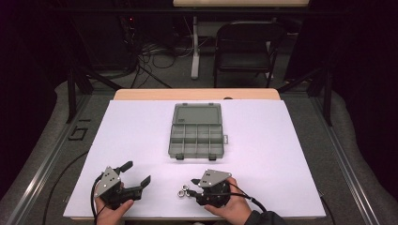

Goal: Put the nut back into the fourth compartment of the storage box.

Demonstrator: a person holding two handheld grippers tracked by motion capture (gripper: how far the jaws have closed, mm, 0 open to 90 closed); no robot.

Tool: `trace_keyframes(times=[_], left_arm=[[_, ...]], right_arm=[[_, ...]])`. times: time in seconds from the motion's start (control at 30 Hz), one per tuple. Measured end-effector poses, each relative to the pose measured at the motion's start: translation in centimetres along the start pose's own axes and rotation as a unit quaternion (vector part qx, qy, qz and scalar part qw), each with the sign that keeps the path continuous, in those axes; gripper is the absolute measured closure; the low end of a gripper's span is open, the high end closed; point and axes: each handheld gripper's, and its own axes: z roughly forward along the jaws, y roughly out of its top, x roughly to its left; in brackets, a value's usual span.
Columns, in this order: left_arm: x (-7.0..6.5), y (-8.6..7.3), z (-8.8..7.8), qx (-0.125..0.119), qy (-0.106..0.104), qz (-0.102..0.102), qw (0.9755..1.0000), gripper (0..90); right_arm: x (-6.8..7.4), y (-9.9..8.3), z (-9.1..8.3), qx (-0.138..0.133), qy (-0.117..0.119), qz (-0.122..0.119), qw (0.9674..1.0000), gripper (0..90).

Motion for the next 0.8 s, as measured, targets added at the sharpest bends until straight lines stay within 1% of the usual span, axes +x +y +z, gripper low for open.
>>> trace_keyframes(times=[0.07, 0.1, 0.13, 0.17, 0.23, 0.27, 0.33, 0.37, 0.4, 0.43, 0.47, 0.5, 0.53, 0.57, 0.6, 0.63, 0.8], left_arm=[[0.0, 0.0, 0.0, 0.001, 0.001, 0.0, 1.0, 12.9], [0.0, 0.0, 0.0, 0.001, 0.001, 0.001, 1.0, 12.9], [0.0, 0.0, 0.0, 0.001, 0.001, 0.0, 1.0, 13.1], [-0.1, -0.1, 0.1, -0.005, 0.004, -0.001, 1.0, 13.2], [0.0, -0.1, 0.0, -0.005, 0.004, -0.001, 1.0, 13.6], [0.0, -0.1, 0.0, -0.004, 0.004, -0.001, 1.0, 13.7], [0.1, -0.1, -0.1, 0.007, -0.002, 0.002, 1.0, 13.8], [0.0, -0.1, 0.0, -0.002, 0.006, 0.0, 1.0, 14.0], [-0.1, -0.2, 0.0, -0.004, 0.01, 0.0, 0.9999, 14.2], [-0.1, -0.2, 0.0, -0.004, 0.01, 0.0, 0.9999, 14.3], [0.0, -0.1, 0.0, -0.001, 0.005, 0.0, 1.0, 14.5], [-0.1, -0.2, 0.0, -0.004, 0.009, 0.0, 1.0, 14.6], [-0.1, -0.2, 0.0, -0.004, 0.01, 0.0, 0.9999, 14.8], [0.0, -0.1, -0.1, 0.004, 0.0, 0.001, 1.0, 14.8], [0.0, -0.2, 0.0, -0.001, 0.005, 0.0, 1.0, 14.8], [0.1, -0.1, -0.1, 0.007, -0.001, 0.002, 1.0, 14.8], [0.2, -0.1, -0.3, 0.005, 0.003, 0.0, 1.0, 14.8]], right_arm=[[0.4, -0.3, 0.9, 0.016, -0.006, 0.001, 0.9999, 63.0], [0.4, -0.3, 0.9, 0.016, -0.006, 0.001, 0.9999, 63.0], [0.5, -0.3, 1.0, 0.017, -0.004, 0.006, 0.9998, 63.1], [0.6, -0.4, 1.2, 0.019, -0.005, 0.008, 0.9998, 63.4], [0.6, -0.4, 1.4, 0.021, -0.006, 0.014, 0.9997, 63.8], [0.6, -0.4, 1.5, 0.021, -0.006, 0.015, 0.9997, 63.8], [0.7, -0.5, 1.7, 0.023, -0.009, 0.018, 0.9995, 63.8], [0.7, -0.6, 1.8, 0.028, -0.008, 0.021, 0.9994, 64.0], [0.7, -0.7, 1.9, 0.028, -0.01, 0.022, 0.9993, 64.4], [0.6, -0.7, 2.0, 0.029, -0.008, 0.02, 0.9994, 64.8], [0.7, -0.7, 2.0, 0.028, -0.01, 0.022, 0.9993, 65.2], [0.7, -0.7, 2.0, 0.031, -0.008, 0.025, 0.9992, 65.4], [0.7, -0.8, 2.2, 0.023, -0.01, 0.028, 0.9993, 65.8], [0.6, -0.8, 2.1, 0.031, -0.008, 0.027, 0.9991, 66.3], [0.7, -0.8, 2.2, 0.032, -0.009, 0.031, 0.999, 66.4], [0.7, -0.9, 2.2, 0.035, -0.007, 0.031, 0.9989, 66.5], [0.8, -1.0, 2.5, 0.039, -0.011, 0.031, 0.9987, 68.4]])
